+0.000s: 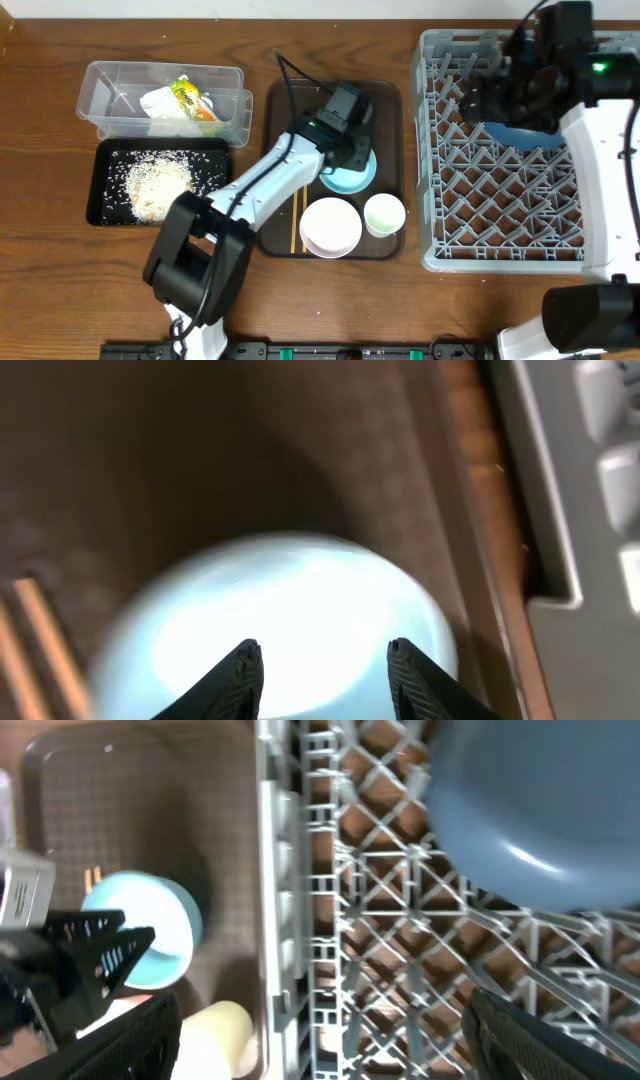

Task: Sort waste into correct bins and load items into the dishwasher rack
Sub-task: 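Carry the empty bowl with the left gripper back onto the brown tray, then reach the right gripper to the light-blue bowl and grasp its rim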

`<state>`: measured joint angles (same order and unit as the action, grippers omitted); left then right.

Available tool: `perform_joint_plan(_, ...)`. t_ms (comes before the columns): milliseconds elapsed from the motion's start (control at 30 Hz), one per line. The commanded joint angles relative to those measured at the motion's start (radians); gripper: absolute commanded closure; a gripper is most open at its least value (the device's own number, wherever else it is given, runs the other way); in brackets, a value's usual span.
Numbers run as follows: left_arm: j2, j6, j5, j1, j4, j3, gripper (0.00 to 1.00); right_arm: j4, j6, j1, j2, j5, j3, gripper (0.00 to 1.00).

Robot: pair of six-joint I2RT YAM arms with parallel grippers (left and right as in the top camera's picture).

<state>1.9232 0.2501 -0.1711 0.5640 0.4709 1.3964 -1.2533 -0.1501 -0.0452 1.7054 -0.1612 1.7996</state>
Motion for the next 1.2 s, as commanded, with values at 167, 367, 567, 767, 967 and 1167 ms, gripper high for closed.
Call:
perform_joint_plan(167, -0.246, 0.035, 0.026, -0.147, 0.132, 0.006, 0.55, 0.138, -0.084, -0.152, -0.018, -0.004, -0.066, 0.16)
perform_joint_plan(367, -0.444, 0.036, 0.027, -0.317, 0.299, 0.006, 0.56, 0.301, -0.127, -0.241, -0.016, -0.014, -0.195, 0.21)
perform_joint_plan(567, -0.513, 0.036, 0.027, -0.490, 0.374, 0.006, 0.43, 0.416, -0.169, -0.320, 0.047, -0.038, -0.244, 0.26)
perform_joint_plan(767, -0.505, 0.036, 0.027, -0.584, 0.414, 0.003, 0.20, 0.434, -0.213, -0.345, 0.172, -0.038, -0.243, 0.32)
perform_joint_plan(967, -0.505, 0.036, 0.027, -0.599, 0.415, 0.001, 0.16, 0.435, -0.175, -0.344, 0.249, -0.007, -0.243, 0.45)
perform_joint_plan(1167, -0.505, 0.036, 0.027, -0.599, 0.415, 0.001, 0.13, 0.442, -0.095, -0.346, 0.317, 0.030, -0.243, 0.55)
